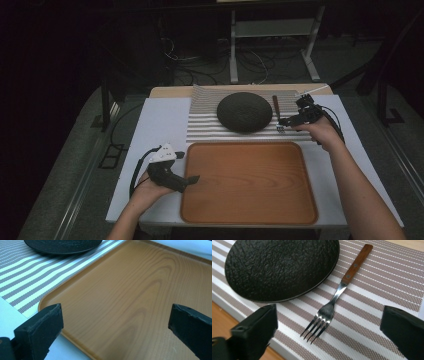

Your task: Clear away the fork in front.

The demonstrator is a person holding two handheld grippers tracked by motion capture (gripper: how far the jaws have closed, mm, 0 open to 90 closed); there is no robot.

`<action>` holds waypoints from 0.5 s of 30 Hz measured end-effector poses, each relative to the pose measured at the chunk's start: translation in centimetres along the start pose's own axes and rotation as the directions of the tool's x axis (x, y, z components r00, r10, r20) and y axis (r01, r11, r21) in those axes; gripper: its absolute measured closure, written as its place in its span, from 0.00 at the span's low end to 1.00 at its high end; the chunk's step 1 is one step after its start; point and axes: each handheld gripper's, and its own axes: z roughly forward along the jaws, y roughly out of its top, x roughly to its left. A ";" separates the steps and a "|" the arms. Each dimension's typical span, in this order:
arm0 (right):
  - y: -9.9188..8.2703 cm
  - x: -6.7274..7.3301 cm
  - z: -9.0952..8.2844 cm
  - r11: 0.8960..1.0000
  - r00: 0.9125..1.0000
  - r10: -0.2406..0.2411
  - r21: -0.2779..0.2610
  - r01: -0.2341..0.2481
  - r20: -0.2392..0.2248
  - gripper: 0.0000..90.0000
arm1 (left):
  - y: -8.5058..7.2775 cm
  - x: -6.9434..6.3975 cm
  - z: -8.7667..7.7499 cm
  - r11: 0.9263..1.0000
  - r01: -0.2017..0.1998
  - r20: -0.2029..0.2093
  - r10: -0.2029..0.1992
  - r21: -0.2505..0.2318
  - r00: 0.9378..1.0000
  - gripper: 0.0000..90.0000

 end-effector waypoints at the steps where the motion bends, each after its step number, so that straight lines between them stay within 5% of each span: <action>1: 0.2 -0.1 0.1 1.000 1.000 0.002 0.003 -0.002 0.002 0.04 | 0.0 0.0 0.0 1.000 0.001 0.000 -0.001 -0.002 1.000 0.00; 15: 3.0 -1.4 3.0 0.991 0.998 0.067 0.116 -0.069 0.019 0.43 | 0.1 0.0 -0.3 1.000 0.006 0.006 -0.005 -0.019 1.000 0.00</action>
